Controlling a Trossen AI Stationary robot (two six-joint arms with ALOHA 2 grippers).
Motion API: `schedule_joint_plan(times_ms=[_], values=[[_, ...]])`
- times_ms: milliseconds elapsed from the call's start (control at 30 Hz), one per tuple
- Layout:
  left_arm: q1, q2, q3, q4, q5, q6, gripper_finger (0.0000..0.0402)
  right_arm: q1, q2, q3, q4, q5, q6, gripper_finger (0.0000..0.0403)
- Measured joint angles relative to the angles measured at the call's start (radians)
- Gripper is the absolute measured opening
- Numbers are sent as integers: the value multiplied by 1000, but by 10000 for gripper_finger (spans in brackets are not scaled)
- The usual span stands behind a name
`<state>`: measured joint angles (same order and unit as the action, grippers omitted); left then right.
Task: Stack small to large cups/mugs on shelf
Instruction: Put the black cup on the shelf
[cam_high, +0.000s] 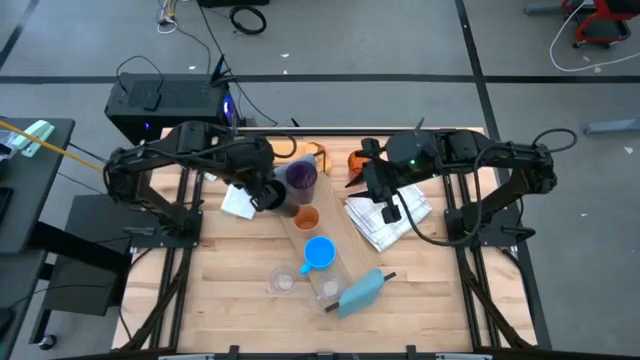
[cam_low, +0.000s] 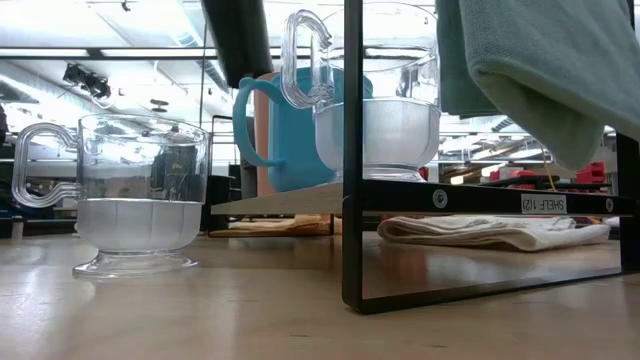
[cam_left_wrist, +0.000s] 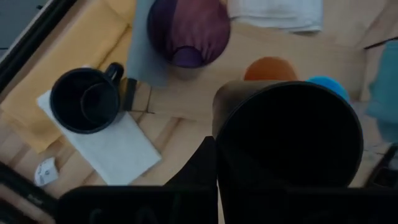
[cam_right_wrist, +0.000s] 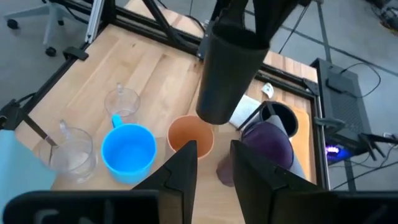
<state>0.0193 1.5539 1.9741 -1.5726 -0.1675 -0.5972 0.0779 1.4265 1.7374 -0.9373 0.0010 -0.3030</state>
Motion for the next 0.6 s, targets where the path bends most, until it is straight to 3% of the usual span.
schedule_joint_plan(times_ms=[200, 333, 600], values=[[-39, -13, 127, 0, -57, -26, 3, -22, 0, 0, -1, -1, 2, 103], [-5, -11, 222, 14, -129, -2, 3, -25, 0, 0, 0, -1, 3, 103], [128, 27, 191, 51, -129, 117, 3, -24, 0, 0, 1, -1, 9, 103]])
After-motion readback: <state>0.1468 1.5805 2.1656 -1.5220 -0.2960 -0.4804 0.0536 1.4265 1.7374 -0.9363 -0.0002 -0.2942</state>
